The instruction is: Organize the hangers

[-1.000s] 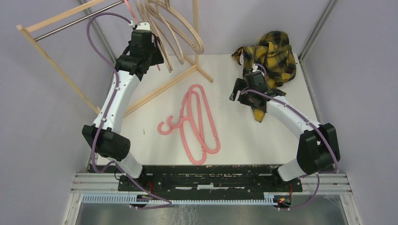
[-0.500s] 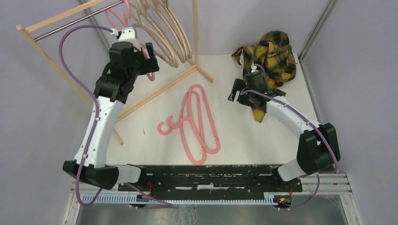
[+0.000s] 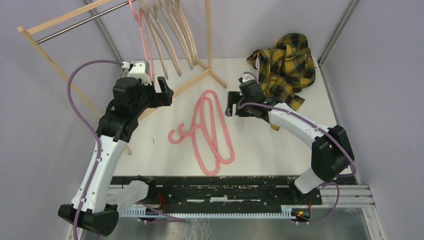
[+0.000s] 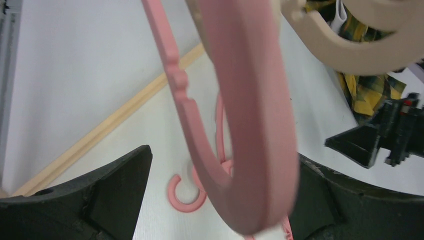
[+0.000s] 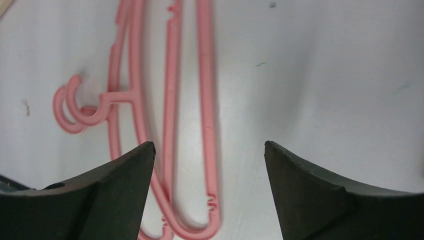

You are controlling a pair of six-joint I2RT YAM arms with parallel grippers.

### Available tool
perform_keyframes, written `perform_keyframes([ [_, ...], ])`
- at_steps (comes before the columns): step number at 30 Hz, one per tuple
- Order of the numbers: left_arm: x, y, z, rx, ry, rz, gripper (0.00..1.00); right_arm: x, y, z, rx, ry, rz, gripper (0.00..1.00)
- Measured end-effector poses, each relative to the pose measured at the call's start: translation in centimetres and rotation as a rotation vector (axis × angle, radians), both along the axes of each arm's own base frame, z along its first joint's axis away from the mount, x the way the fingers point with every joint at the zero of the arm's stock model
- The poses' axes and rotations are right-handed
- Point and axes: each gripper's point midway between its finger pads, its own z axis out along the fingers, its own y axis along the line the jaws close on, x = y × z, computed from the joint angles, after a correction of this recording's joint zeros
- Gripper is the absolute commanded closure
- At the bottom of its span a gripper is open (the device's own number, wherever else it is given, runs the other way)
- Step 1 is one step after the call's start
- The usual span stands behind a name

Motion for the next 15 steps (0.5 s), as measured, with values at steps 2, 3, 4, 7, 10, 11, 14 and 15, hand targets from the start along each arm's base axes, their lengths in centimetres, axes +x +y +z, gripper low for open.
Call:
perform_keyframes([
  [2, -1.2, -0.4, -0.9, -0.019, 0.005, -0.036, 0.01, -0.6, 2.9, 0.3, -0.005, -0.010, 0.074, 0.13],
  [3, -1.9, -0.7, -1.3, -0.037, 0.007, -0.053, 0.01, -0.9, 4.6, 0.4, -0.006, -0.016, 0.115, 0.14],
  [4, -2.5, -0.9, -1.6, -0.050, 0.011, -0.066, 0.01, -1.2, 5.8, 0.3, -0.005, -0.016, 0.144, 0.14],
  [7, -4.1, -1.4, -3.1, -0.084, 0.023, -0.102, 0.01, -1.7, 9.0, -0.3, -0.012, -0.007, 0.213, 0.15],
  [10, -5.1, -1.7, -5.3, -0.113, 0.059, -0.112, 0.01, -1.7, 11.1, -1.4, -0.029, 0.016, 0.249, 0.16],
  [11, -5.3, -1.8, -6.3, -0.121, 0.080, -0.110, 0.01, -1.7, 11.9, -1.9, -0.036, 0.026, 0.262, 0.16],
  [14, -5.8, -2.0, -9.1, -0.133, 0.144, -0.110, 0.01, -2.0, 14.2, -3.5, -0.055, 0.051, 0.303, 0.17],
  [15, -5.9, -2.0, -10.0, -0.136, 0.164, -0.106, 0.01, -2.2, 14.8, -3.9, -0.060, 0.058, 0.317, 0.17],
])
